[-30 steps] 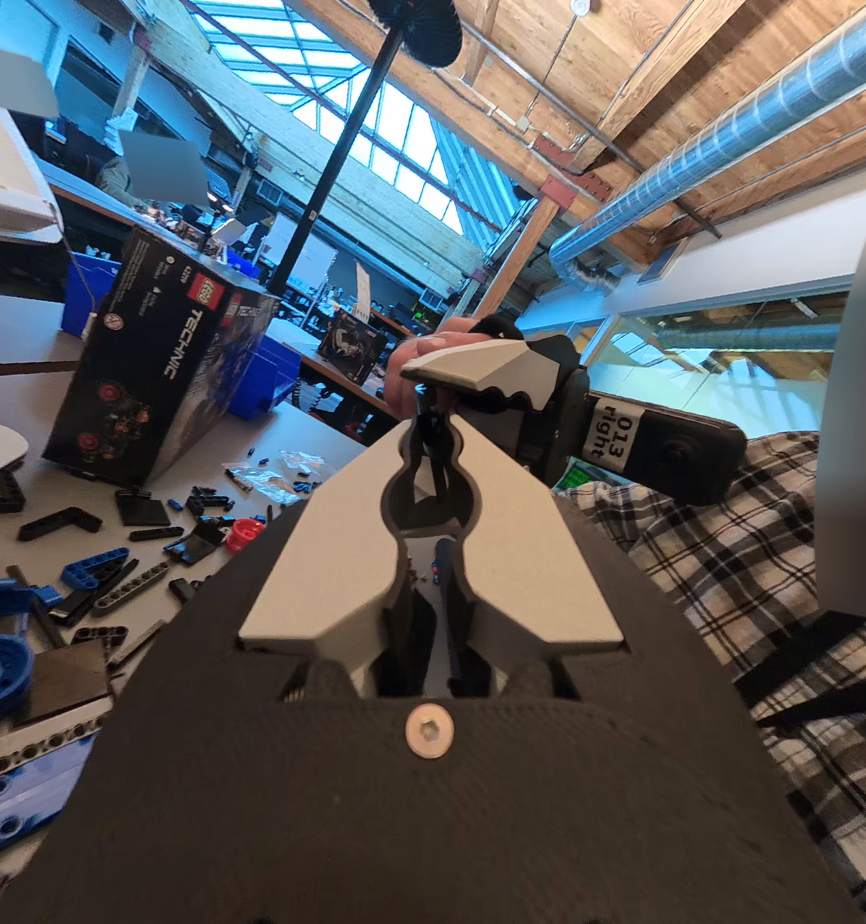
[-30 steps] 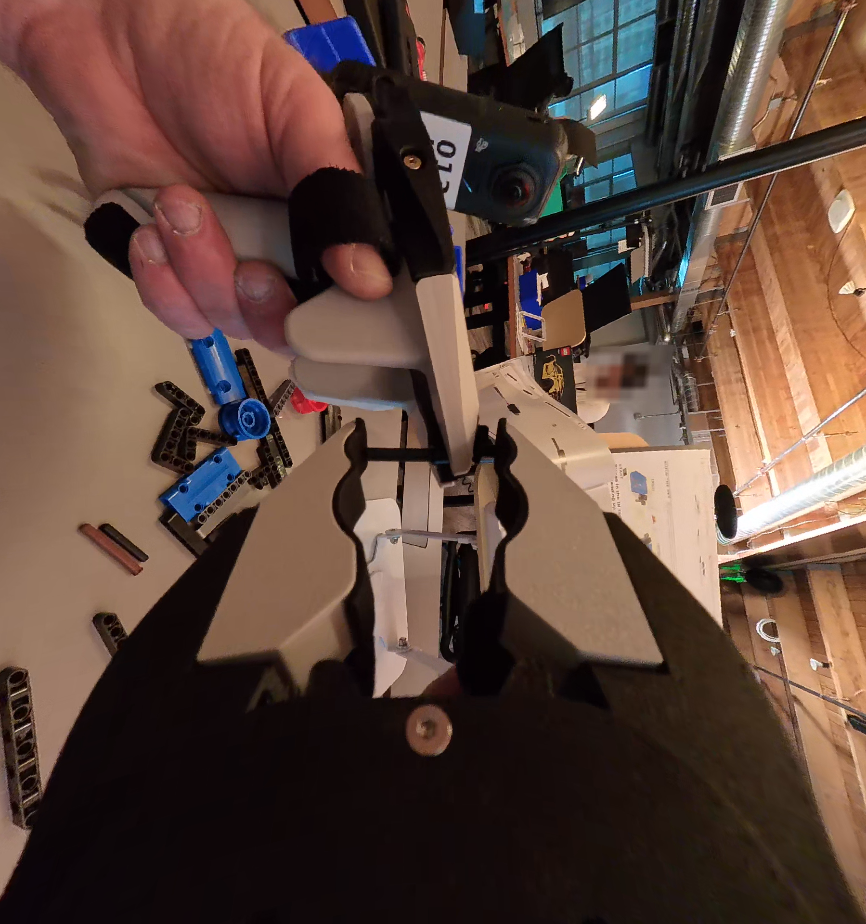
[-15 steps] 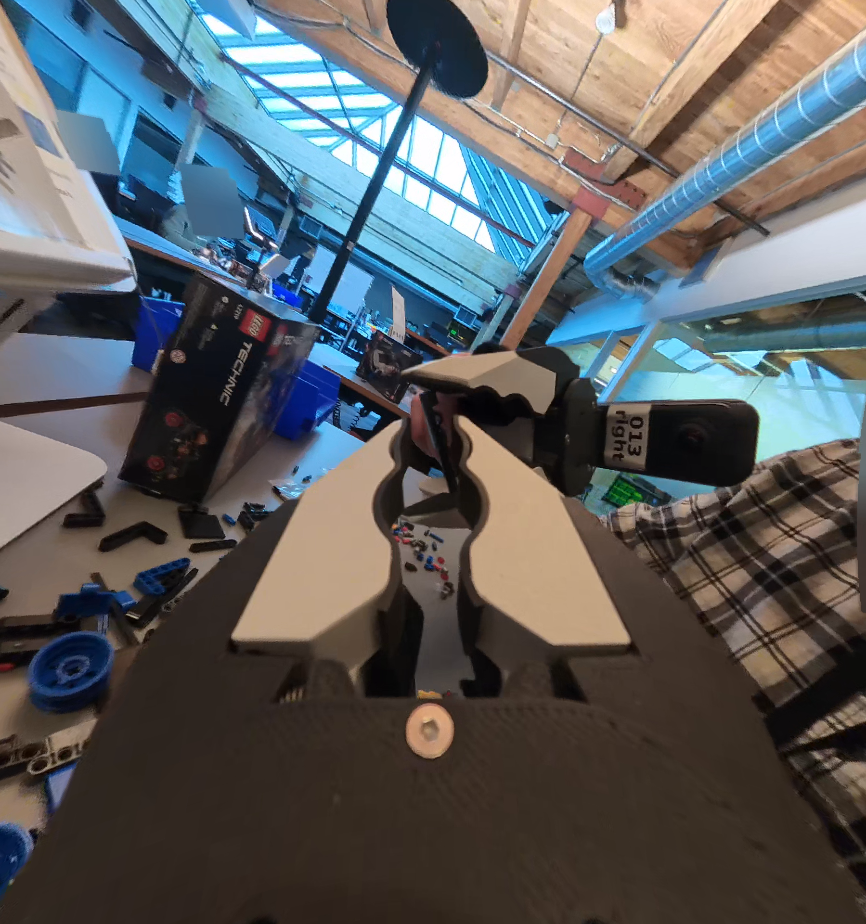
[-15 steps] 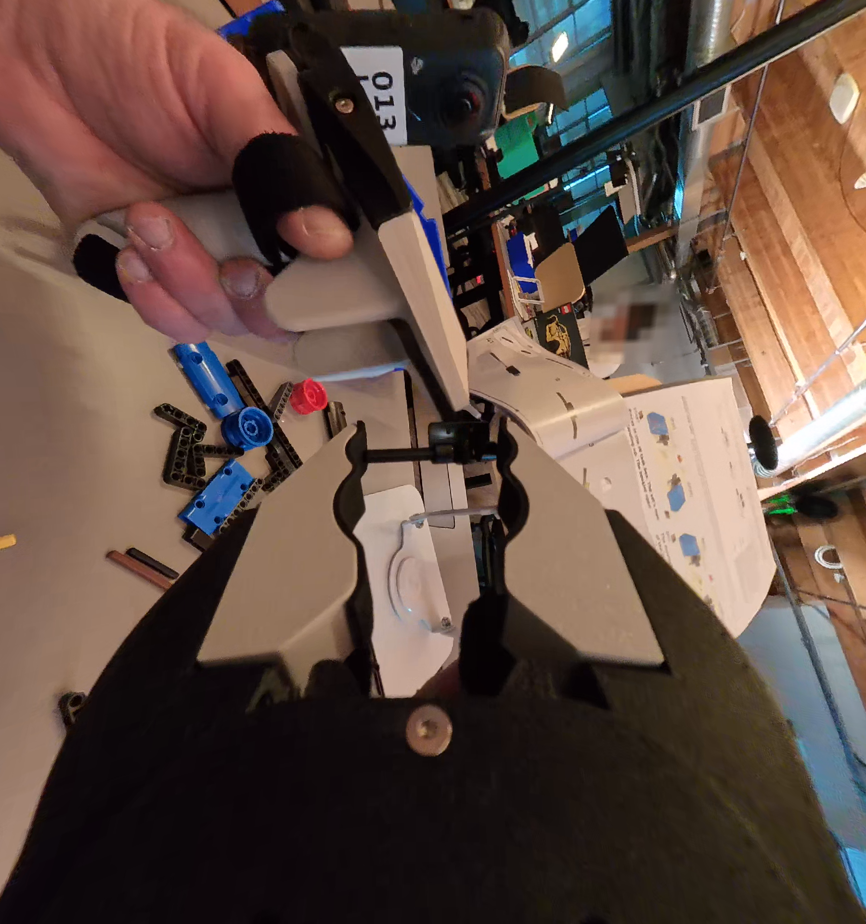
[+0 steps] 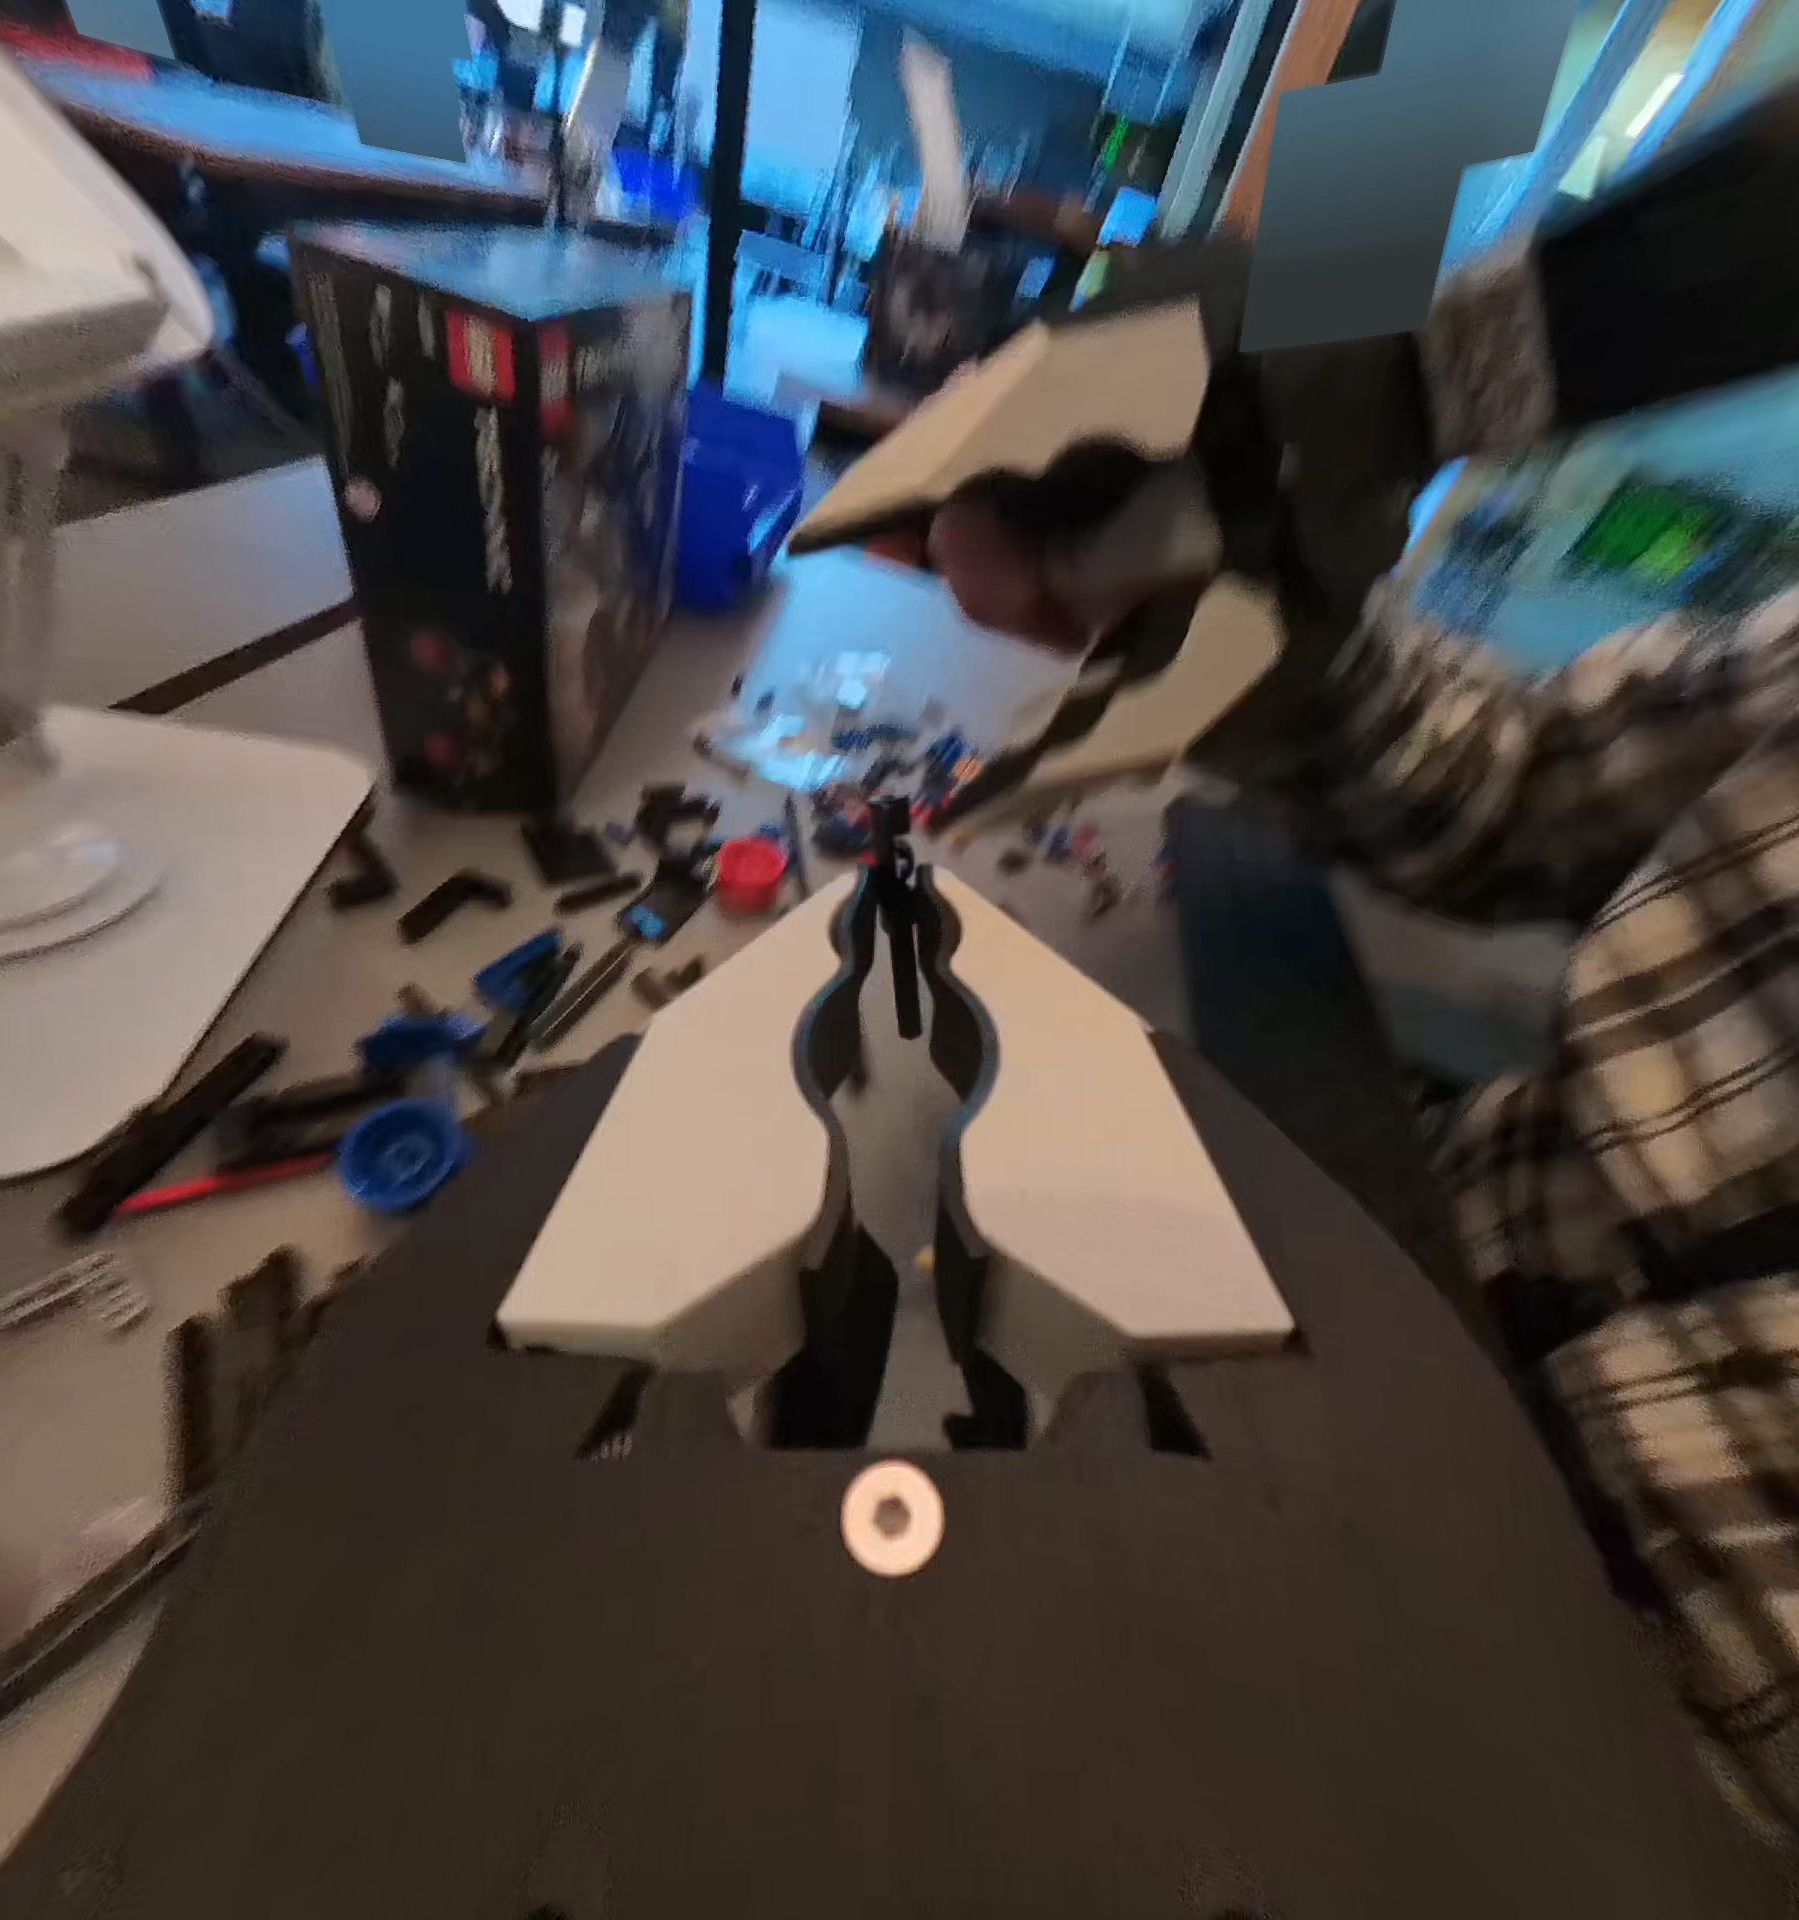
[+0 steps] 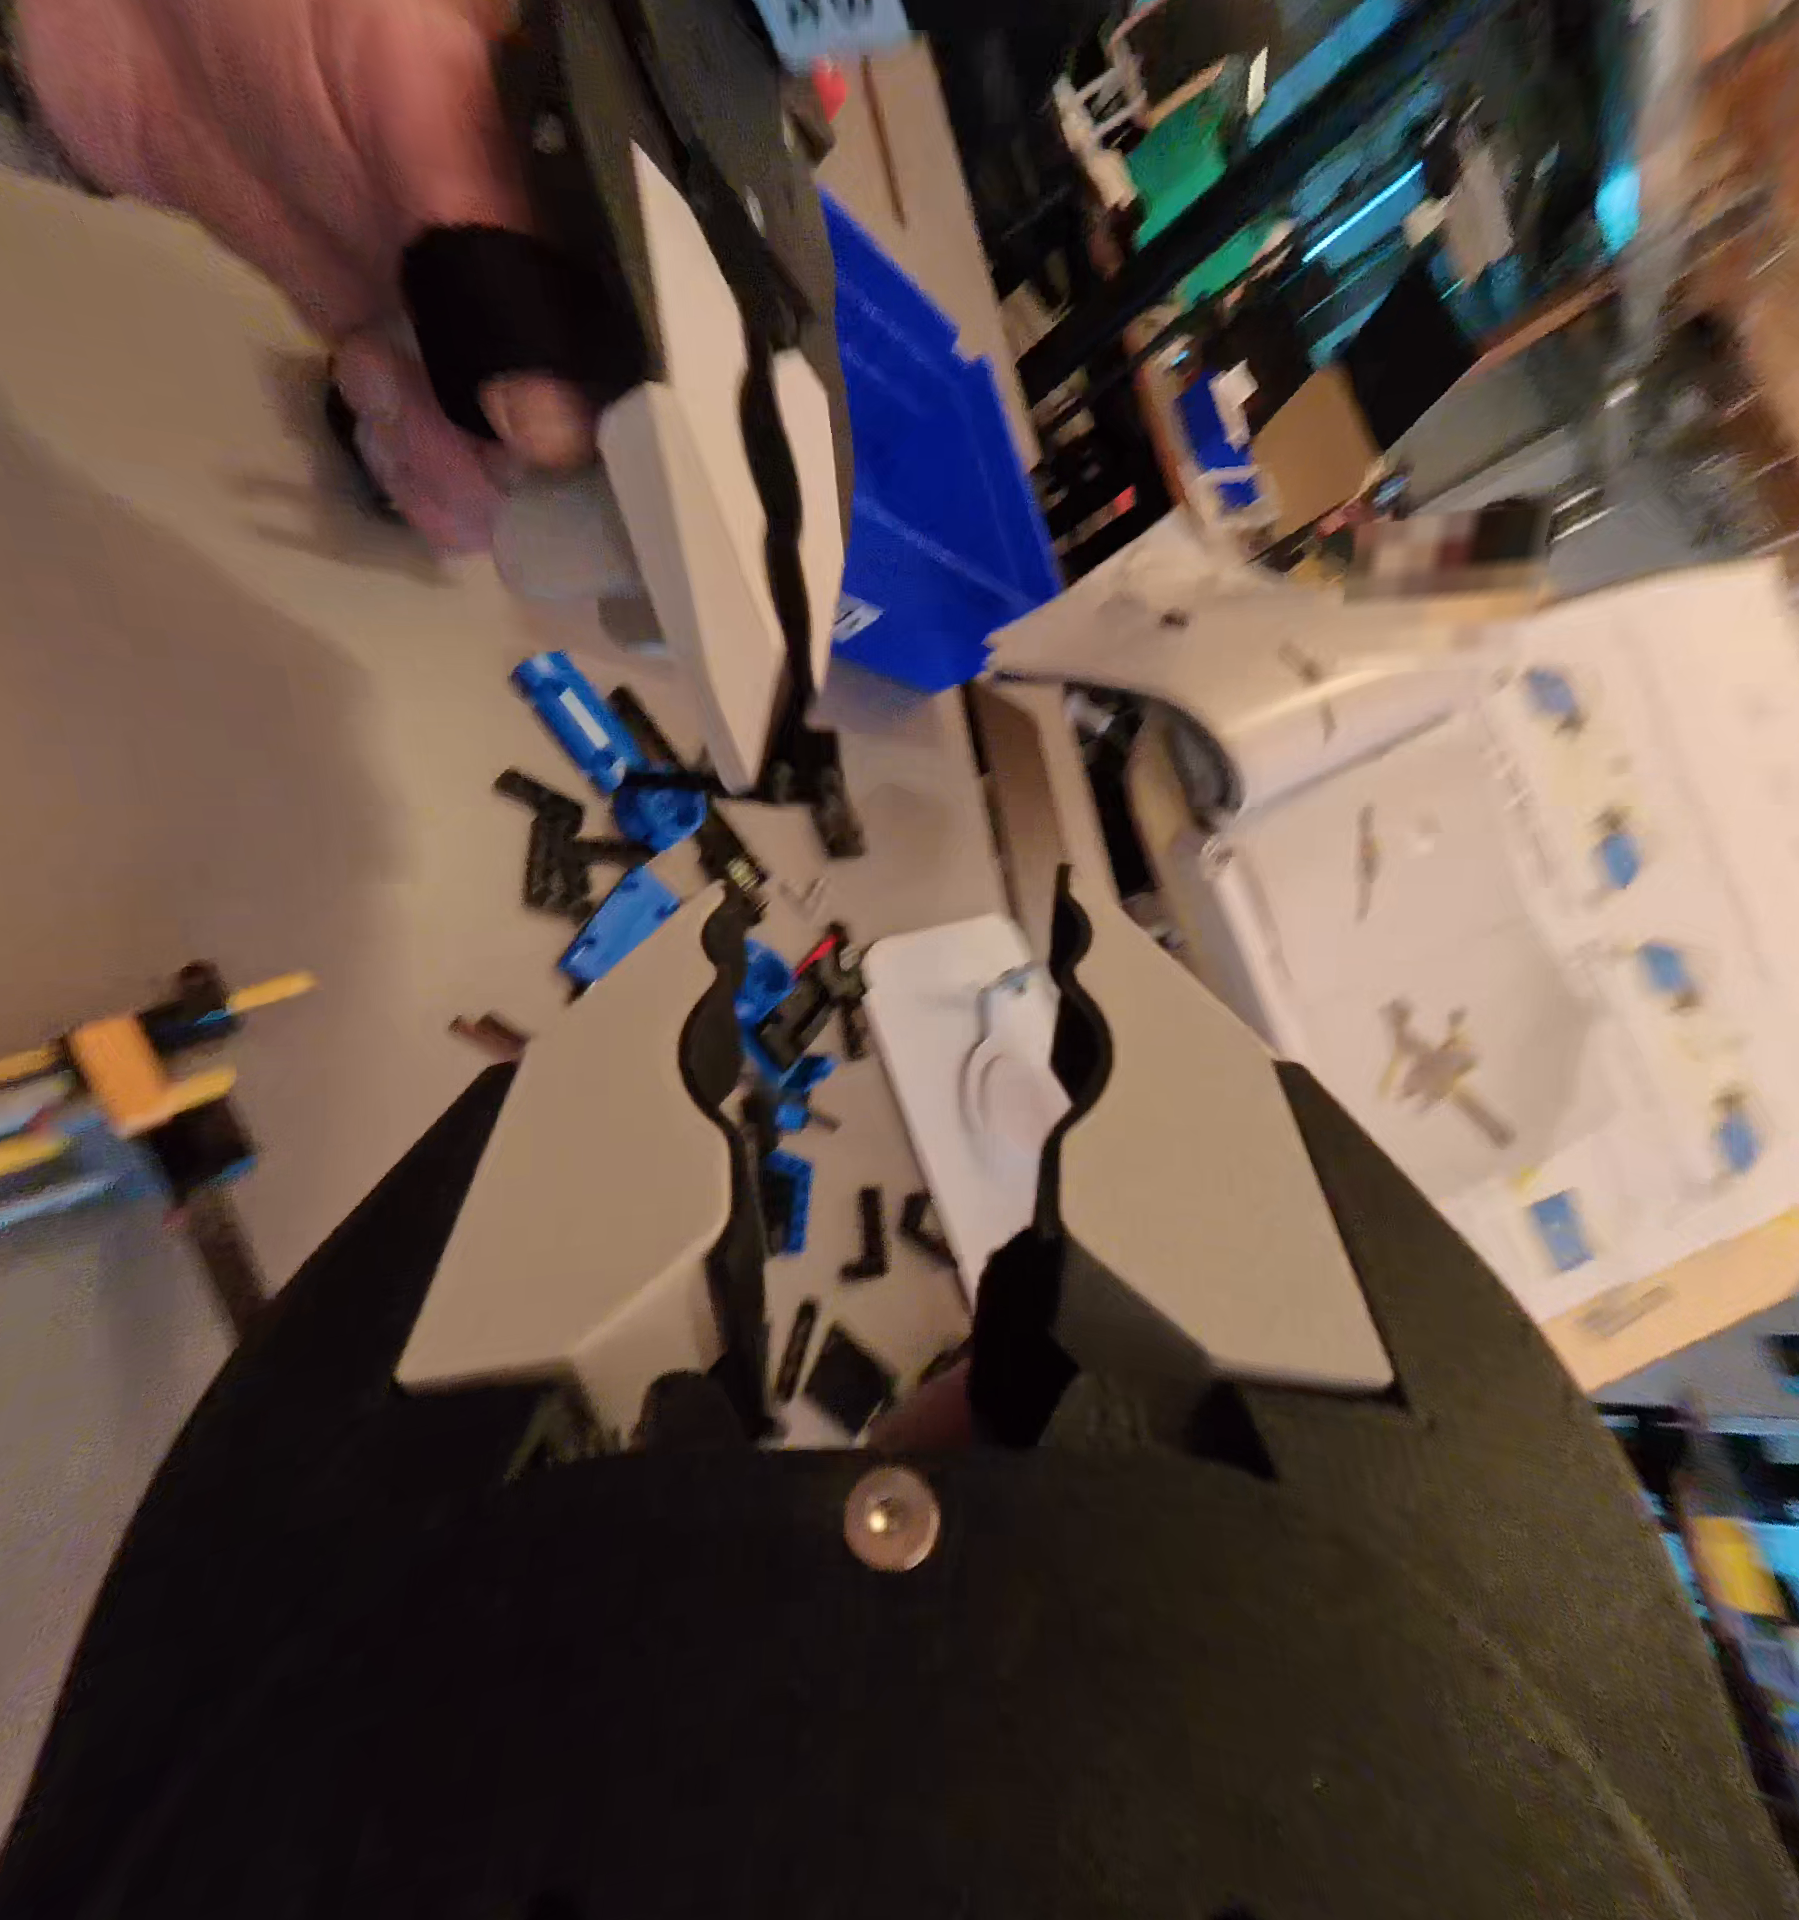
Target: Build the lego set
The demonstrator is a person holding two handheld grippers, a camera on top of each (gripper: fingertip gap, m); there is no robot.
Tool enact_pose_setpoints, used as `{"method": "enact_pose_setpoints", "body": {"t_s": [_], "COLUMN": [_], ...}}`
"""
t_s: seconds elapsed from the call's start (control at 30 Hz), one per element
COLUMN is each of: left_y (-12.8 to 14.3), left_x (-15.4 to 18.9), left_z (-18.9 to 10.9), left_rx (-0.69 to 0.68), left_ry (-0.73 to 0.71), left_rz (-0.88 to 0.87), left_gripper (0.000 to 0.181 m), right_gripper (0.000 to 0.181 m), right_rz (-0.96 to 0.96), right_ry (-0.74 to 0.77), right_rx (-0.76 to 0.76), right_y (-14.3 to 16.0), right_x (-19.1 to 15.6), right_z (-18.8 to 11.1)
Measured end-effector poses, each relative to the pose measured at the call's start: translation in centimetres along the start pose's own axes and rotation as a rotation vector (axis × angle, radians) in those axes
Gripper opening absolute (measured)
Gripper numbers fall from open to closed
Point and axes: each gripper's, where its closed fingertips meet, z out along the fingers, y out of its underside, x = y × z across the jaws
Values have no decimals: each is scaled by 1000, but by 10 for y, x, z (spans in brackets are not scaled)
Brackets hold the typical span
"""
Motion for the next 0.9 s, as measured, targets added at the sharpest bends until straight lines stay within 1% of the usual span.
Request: {"method": "enact_pose_setpoints", "body": {"t_s": [0.07, 0.13, 0.2, 0.23, 0.27, 0.4, 0.5, 0.6, 0.67, 0.77, 0.9], "left_y": [24, 43, 64, 72, 81, 110, 119, 122, 125, 130, 123], "left_x": [-5, -3, 2, 3, 2, -7, -10, -10, -9, -13, -12], "left_z": [0, 1, 2, 3, 4, 3, 3, 4, 4, 4, 4], "left_rx": [-165, -282, -391, -430, -475, -610, -650, -670, -684, -716, -694], "left_ry": [-68, -73, -45, -42, -40, -69, -78, -83, -77, -97, -108], "left_rz": [80, 112, 125, 127, 124, 129, 125, 139, 148, 164, 185], "left_gripper": [6, 6, 6, 6, 6, 6, 6, 6, 6, 6, 6], "right_gripper": [49, 31, 20, 17, 18, 17, 21, 20, 14, 14, 15], "right_rz": [106, 195, 284, 308, 325, 328, 307, 336, 332, 354, 403], "right_ry": [-64, -115, -172, -215, -245, -264, -318, -381, -381, -387, -368], "right_rx": [-55, -117, -184, -212, -225, -279, -356, -368, -393, -405, -431], "right_y": [27, 53, 75, 84, 91, 114, 137, 144, 151, 156, 164], "right_x": [0, -3, -12, -20, -26, -32, -36, -42, -42, -47, -45], "right_z": [-10, -14, -9, -5, 1, 31, 45, 47, 48, 53, 61]}}
